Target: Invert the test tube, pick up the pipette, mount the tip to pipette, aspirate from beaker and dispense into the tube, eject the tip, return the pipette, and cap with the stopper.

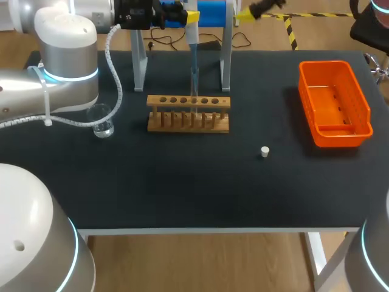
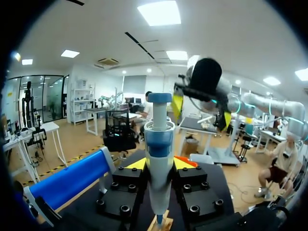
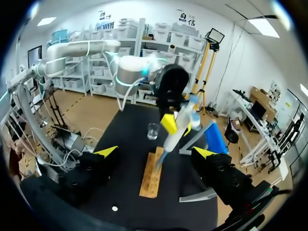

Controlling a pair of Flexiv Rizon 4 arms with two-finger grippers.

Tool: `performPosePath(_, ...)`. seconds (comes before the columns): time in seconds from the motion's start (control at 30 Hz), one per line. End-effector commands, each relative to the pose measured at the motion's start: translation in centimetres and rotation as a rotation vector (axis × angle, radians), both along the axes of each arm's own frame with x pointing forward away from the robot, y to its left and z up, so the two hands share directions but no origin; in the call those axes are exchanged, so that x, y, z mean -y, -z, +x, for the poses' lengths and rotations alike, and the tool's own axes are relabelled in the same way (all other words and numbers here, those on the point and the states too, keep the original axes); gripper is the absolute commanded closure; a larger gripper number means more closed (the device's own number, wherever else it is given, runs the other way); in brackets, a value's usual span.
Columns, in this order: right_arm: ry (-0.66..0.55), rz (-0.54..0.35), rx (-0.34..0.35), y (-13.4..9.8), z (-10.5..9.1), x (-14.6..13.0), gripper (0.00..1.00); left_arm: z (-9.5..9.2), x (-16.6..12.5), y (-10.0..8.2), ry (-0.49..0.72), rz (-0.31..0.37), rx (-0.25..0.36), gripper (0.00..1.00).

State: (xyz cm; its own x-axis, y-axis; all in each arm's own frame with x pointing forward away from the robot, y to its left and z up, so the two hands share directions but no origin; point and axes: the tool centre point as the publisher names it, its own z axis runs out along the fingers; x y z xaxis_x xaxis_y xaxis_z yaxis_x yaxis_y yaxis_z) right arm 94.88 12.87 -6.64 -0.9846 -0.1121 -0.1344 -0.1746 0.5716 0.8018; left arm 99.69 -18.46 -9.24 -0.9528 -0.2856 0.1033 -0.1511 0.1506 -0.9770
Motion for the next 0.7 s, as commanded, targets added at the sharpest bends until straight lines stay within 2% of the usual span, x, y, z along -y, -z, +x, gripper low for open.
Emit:
performPosePath(0.03, -0.031, 0.033, -0.004, 5.5, -0.1, 0.9, 0.0, -0.1, 0.0, 0.0, -0.004, 0.001, 0.0, 1.0)
performPosePath(0.2, -0.076, 0.071, 0.01, 10.1, -0.4, 0.3, 0.0, -0.1, 0.0, 0.0, -0.004, 0.001, 0.0, 1.0)
performPosePath(0.4, -0.092, 0.082, 0.016, 14.2, -0.4, -1.7, 0.0, -0.1, 0.0, 0.0, -0.004, 0.001, 0.0, 1.0)
performPosePath(0.5, -0.082, 0.09, -0.016, 15.6, 0.1, -2.8, 0.0, -0.1, 0.0, 0.0, -0.004, 0.001, 0.0, 1.0)
performPosePath(0.63, -0.041, 0.096, -0.09, 17.2, 1.0, -4.0, 0.0, -0.1, 0.0, 0.0, -0.004, 0.001, 0.0, 1.0)
performPosePath(0.7, -0.026, 0.074, -0.114, 18.0, 1.2, -4.7, 0.0, -0.1, 0.0, 0.0, -0.004, 0.001, 0.0, 1.0)
